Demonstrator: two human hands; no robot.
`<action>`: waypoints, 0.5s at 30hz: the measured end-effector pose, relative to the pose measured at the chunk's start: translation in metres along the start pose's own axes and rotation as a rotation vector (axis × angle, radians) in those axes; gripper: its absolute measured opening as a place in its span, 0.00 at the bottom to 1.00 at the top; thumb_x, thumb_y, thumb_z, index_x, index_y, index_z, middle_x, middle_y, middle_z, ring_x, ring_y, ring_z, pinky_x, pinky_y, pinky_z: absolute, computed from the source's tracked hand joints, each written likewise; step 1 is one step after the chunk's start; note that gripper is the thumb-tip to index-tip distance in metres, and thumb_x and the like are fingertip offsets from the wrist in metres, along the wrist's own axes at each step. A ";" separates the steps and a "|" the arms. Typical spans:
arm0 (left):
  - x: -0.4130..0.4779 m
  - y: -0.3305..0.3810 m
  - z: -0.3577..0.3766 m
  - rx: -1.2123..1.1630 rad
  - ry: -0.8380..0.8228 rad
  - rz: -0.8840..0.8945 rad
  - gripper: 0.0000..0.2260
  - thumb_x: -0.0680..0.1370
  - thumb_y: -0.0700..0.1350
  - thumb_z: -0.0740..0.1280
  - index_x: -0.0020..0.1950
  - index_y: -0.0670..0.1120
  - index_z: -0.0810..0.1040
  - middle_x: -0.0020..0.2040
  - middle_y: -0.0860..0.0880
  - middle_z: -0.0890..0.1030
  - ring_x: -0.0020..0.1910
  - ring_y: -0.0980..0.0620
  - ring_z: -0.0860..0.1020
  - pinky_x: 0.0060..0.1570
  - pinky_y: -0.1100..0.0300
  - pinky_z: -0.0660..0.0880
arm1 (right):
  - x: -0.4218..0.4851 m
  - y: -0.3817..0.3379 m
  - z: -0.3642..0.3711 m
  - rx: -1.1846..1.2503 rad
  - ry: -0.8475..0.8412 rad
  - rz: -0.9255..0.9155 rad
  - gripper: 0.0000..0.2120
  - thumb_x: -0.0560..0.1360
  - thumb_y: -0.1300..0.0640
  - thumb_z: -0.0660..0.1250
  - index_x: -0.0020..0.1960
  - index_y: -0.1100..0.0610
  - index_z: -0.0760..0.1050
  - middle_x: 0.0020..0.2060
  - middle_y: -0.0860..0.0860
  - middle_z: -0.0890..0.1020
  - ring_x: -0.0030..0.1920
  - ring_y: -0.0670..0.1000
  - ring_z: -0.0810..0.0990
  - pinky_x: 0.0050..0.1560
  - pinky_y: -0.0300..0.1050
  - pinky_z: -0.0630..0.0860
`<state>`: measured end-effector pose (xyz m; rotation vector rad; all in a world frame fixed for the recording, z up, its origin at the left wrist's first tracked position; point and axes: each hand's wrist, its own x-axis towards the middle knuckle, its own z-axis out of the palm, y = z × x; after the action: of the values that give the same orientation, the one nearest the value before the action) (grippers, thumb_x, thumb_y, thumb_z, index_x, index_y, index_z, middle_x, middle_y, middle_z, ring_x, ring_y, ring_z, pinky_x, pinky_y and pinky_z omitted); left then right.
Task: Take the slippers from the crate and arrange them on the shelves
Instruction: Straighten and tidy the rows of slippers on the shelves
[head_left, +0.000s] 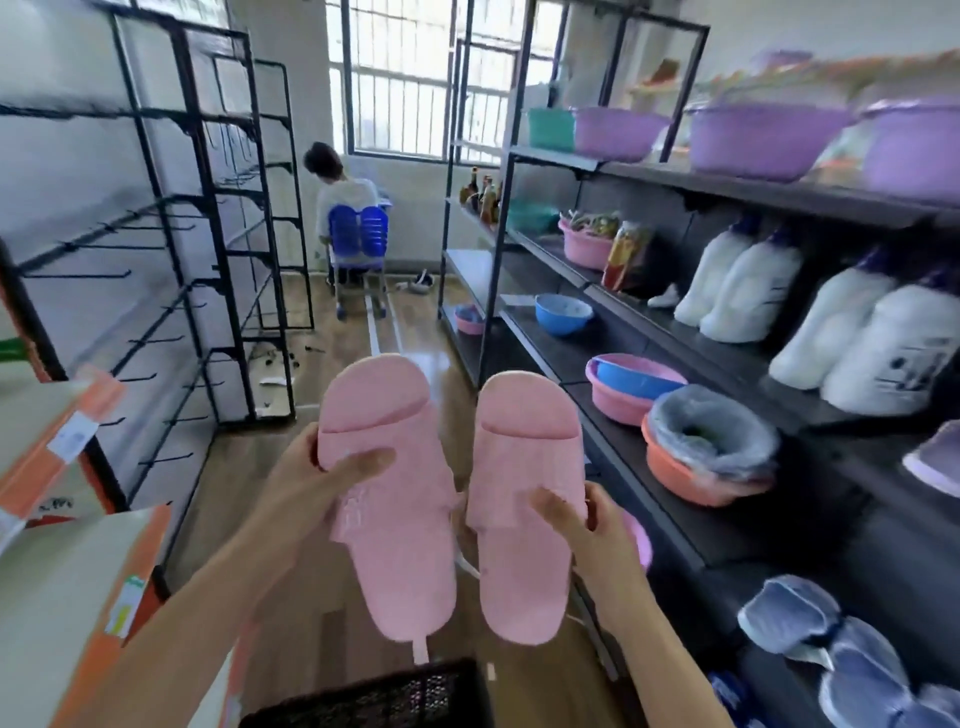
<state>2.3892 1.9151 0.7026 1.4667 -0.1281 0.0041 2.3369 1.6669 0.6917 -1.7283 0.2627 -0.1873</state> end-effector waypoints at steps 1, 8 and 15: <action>0.003 0.009 0.005 -0.015 -0.039 0.014 0.33 0.54 0.57 0.80 0.55 0.46 0.78 0.33 0.51 0.82 0.31 0.53 0.81 0.47 0.47 0.78 | -0.003 -0.005 -0.005 0.005 0.040 0.000 0.10 0.71 0.48 0.70 0.49 0.47 0.72 0.44 0.47 0.81 0.44 0.47 0.79 0.47 0.48 0.77; 0.030 0.035 0.033 -0.009 -0.235 0.048 0.36 0.51 0.57 0.78 0.57 0.48 0.77 0.51 0.48 0.83 0.51 0.46 0.81 0.53 0.43 0.77 | -0.035 -0.024 -0.033 0.063 0.286 -0.087 0.18 0.65 0.46 0.72 0.52 0.52 0.76 0.45 0.50 0.82 0.46 0.51 0.81 0.46 0.52 0.79; 0.026 0.018 0.091 -0.049 -0.484 -0.001 0.38 0.49 0.57 0.80 0.56 0.46 0.77 0.52 0.46 0.83 0.52 0.43 0.81 0.52 0.42 0.77 | -0.097 -0.010 -0.067 0.041 0.576 -0.104 0.12 0.68 0.47 0.73 0.48 0.48 0.73 0.44 0.48 0.81 0.44 0.49 0.80 0.43 0.48 0.79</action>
<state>2.4062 1.8250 0.7318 1.3952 -0.5166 -0.3539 2.2261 1.6327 0.7154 -1.6168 0.5839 -0.7648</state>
